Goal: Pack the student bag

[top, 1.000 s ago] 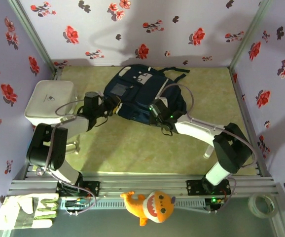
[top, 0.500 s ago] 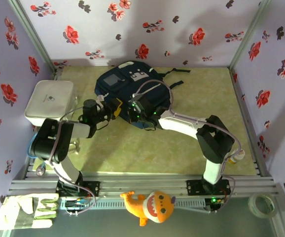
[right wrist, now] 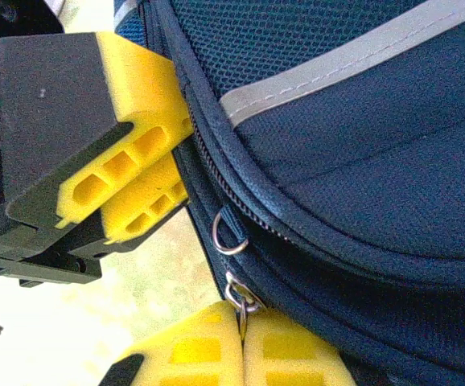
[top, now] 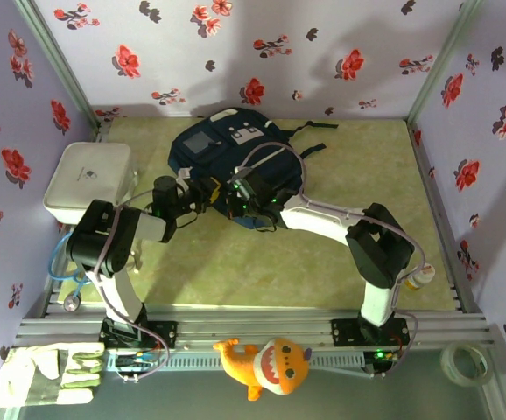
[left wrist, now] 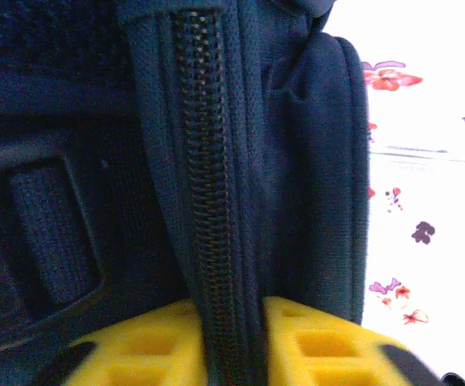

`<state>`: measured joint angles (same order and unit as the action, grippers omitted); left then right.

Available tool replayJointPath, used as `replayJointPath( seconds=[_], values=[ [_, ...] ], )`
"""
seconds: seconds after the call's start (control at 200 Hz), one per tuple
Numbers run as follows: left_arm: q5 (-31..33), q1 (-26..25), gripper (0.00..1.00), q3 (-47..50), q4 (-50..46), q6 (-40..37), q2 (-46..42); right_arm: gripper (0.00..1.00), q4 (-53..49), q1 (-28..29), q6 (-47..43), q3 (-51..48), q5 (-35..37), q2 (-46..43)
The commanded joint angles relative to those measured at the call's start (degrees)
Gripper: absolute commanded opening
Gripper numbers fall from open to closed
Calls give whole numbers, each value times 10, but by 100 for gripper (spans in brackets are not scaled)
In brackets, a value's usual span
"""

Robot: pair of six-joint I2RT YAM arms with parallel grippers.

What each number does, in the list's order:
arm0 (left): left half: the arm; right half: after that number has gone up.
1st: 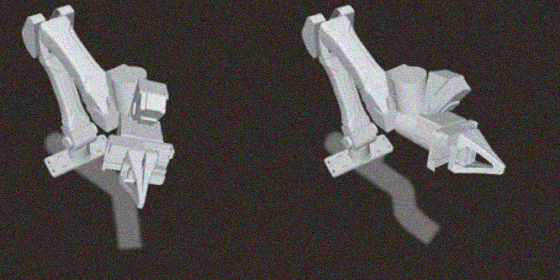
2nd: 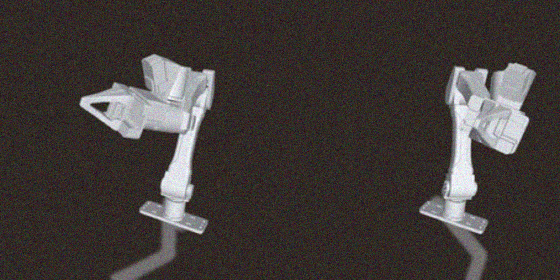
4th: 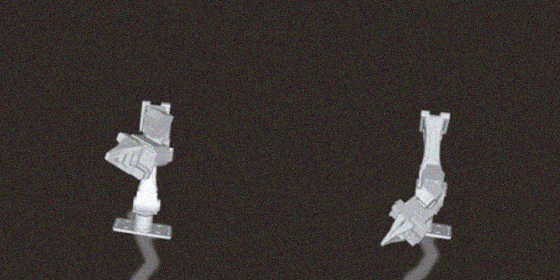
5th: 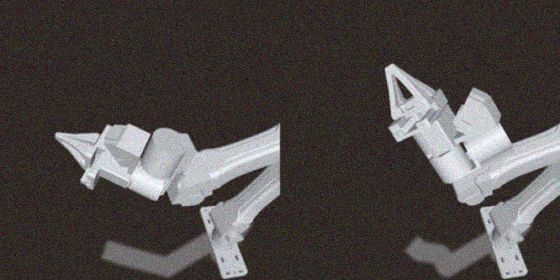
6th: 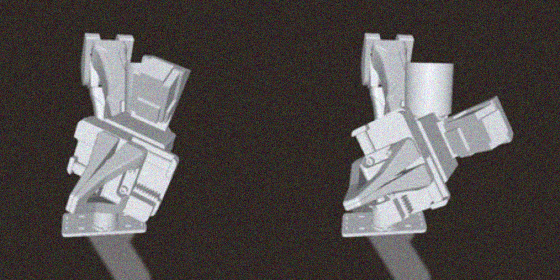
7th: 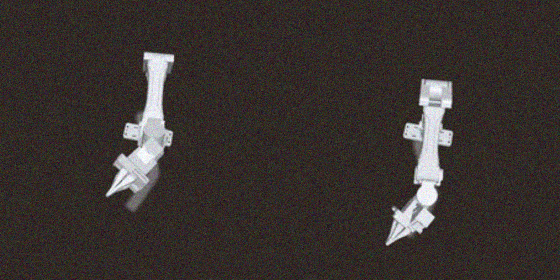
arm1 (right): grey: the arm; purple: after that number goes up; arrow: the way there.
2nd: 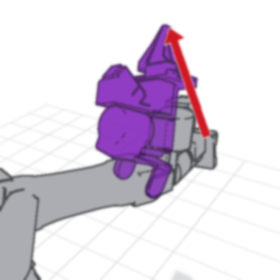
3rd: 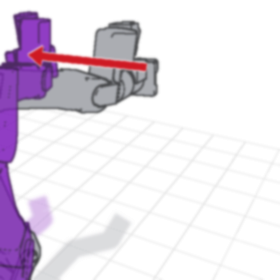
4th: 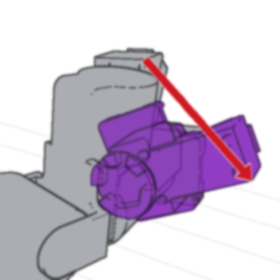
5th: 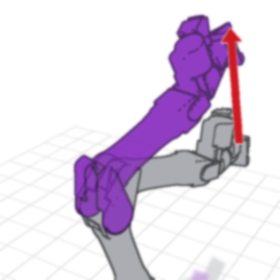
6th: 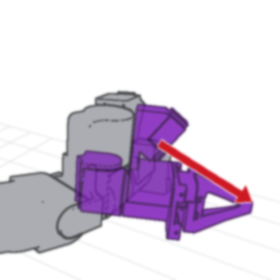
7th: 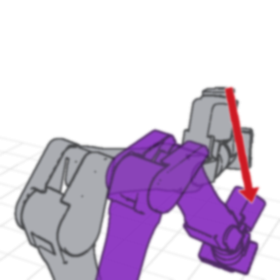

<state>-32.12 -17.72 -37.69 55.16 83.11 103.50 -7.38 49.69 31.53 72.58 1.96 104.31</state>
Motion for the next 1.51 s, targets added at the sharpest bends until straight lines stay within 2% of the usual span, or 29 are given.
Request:
replayJointPath(
  seconds=[0.0,0.1,0.345,0.535,0.665,0.74,0.81,0.965,1.13,1.32,1.5],
  values=[
    [8,0,10,-18,-42,-34,-2,0,21,7,8,-6,45,-19],
    [8,9,0,-18,-66,-52,-16,0,-16,-2,26,-41,96,-45],
    [-4,24,0,-8,-81,-75,-37,0,-39,-60,66,-155,159,-132],
    [-14,23,0,-13,-114,-100,-47,0,-50,-79,58,-166,167,-155],
    [-33,22,0,-47,-182,-139,-48,0,-38,-49,59,-173,167,-148],
    [-36,21,0,-74,-231,-175,-46,0,-26,-21,68,-189,188,-144],
    [-35,20,0,-105,-284,-219,-44,0,-2,5,84,-204,178,-138],
    [18,21,0,-178,-426,-319,-36,0,55,53,116,-209,137,-107],
    [71,31,20,-215,-488,-364,-45,0,97,73,122,-164,84,-56],
    [132,63,36,-174,-521,-376,-107,0,107,72,87,-84,58,-17],
    [118,91,58,-100,-539,-358,-186,0,113,68,68,-8,12,36]
  ],
)
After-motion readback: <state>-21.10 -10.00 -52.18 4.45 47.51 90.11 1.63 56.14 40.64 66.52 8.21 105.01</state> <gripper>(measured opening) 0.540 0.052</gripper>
